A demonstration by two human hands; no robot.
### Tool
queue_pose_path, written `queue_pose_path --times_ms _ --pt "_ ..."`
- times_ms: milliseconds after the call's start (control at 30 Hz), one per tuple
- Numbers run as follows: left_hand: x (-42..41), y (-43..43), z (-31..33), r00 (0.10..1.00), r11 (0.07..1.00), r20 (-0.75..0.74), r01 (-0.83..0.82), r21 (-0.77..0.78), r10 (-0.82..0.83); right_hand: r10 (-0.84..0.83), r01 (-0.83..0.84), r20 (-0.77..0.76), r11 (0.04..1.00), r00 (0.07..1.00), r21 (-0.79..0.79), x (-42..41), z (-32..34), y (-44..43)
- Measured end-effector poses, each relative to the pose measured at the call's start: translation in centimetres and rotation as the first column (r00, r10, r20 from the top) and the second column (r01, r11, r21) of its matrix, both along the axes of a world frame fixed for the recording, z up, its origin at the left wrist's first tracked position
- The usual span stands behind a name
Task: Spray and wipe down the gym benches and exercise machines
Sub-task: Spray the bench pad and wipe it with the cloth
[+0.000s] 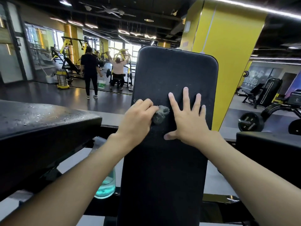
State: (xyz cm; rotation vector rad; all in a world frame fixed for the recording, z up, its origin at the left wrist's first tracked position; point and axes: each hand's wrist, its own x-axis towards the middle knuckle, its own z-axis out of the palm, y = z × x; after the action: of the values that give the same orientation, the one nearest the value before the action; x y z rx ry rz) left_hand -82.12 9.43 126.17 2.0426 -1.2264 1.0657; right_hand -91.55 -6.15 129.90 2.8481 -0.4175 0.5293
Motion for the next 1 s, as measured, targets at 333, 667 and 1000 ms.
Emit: queue_pose_path --times_ms 333,667,1000 --pt "0.1 1.1 -1.1 1.0 0.999 0.0 0.002 0.037 -0.002 -0.031 0.034 0.048 0.996 0.998 -0.08 0.6 -1.4 -0.3" --pt "-0.8 2.4 -3.5 0.999 0.999 -0.048 0.01 0.036 -0.008 -0.035 0.04 0.055 0.994 0.998 -0.1 0.3 -1.7 -0.4" --pt "-1.7 2.9 -5.3 0.99 0.996 -0.139 -0.02 -0.082 0.009 -0.035 0.042 0.069 0.993 0.997 -0.109 0.4 -2.0 -0.5"
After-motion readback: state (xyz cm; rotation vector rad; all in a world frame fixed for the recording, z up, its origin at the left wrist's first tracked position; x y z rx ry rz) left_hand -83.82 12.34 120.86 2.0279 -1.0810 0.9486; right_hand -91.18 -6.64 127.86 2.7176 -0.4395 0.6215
